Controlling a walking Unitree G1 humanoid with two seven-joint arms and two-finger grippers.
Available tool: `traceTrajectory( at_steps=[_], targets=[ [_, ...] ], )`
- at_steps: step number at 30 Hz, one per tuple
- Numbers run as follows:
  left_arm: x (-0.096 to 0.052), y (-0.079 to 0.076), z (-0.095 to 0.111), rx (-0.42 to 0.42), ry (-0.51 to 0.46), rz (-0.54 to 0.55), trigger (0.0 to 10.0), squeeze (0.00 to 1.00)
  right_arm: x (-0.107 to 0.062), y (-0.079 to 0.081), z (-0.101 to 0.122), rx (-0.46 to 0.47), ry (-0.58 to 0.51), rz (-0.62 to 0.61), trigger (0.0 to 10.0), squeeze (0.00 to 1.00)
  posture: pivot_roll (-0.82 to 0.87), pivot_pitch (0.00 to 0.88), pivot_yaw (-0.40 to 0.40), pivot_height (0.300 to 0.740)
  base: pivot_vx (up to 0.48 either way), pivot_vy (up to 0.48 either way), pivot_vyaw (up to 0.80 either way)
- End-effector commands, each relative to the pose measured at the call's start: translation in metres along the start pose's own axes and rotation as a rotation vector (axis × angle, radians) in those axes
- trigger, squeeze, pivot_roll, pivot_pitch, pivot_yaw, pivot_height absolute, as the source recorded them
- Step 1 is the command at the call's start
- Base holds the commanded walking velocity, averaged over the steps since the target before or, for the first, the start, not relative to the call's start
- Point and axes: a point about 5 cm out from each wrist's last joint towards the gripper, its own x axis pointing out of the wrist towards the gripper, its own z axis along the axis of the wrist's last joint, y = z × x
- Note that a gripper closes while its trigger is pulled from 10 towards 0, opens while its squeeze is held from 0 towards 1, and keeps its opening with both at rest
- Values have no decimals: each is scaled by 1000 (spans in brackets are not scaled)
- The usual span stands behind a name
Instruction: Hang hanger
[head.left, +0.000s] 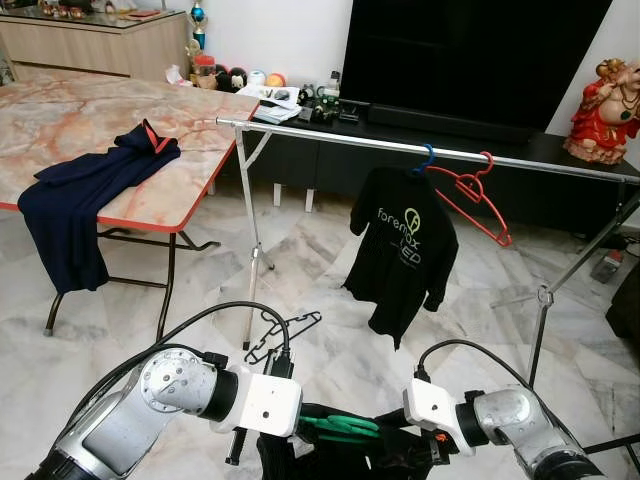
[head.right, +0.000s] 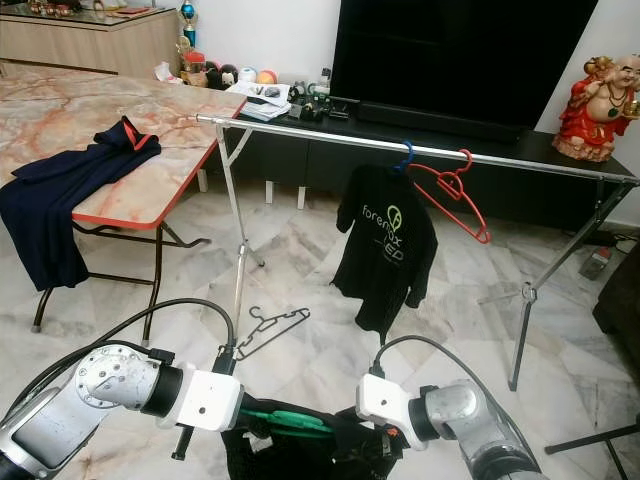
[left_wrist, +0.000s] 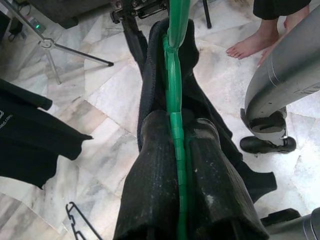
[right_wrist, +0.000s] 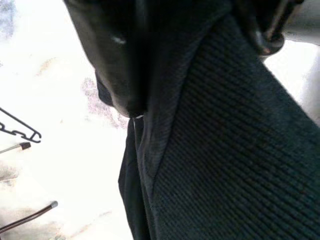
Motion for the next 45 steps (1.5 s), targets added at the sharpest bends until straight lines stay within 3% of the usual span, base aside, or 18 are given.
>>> traceTrajectory(
  at_steps=[1, 27, 28, 37, 38, 39, 40, 45],
  targets=[
    [0, 6, 13, 47, -44, 2, 10000, 0, -2, -3, 1, -18, 26, -15, 0, 0, 148, 0, -103, 740, 0, 0, 0],
    [-4, 10, 12, 45, -25, 4, 10000, 0, -1, -7, 0, -25, 57, -66, 0, 0, 149, 0, -105, 740, 0, 0, 0],
    [-4, 9, 12, 34, -33, -3, 10000, 1000, -1, -7, 0, -25, 59, -67, 0, 0, 150, 0, -106, 740, 0, 0, 0],
    [-14, 6, 11, -19, -23, -37, 10000, 1000, -1, -5, -3, -16, 68, -66, 0, 0, 154, 0, -107, 740, 0, 0, 0],
    [-17, 5, 11, -29, -16, -59, 10000, 898, -1, -5, -4, -14, 70, -66, 0, 0, 156, 0, -107, 740, 0, 0, 0],
    [-17, 5, 11, -29, -16, -59, 10000, 898, -1, -5, -4, -14, 70, -66, 0, 0, 156, 0, -107, 740, 0, 0, 0],
    [-20, 3, 10, -26, 3, -75, 10000, 0, 0, -4, -4, -13, 73, -65, 0, 0, 158, 0, -106, 740, 0, 0, 0],
    [-23, 0, 6, -46, 26, -83, 10000, 0, 2, -3, -5, -10, 76, -61, 0, 0, 161, 0, -108, 740, 0, 0, 0]
  ],
)
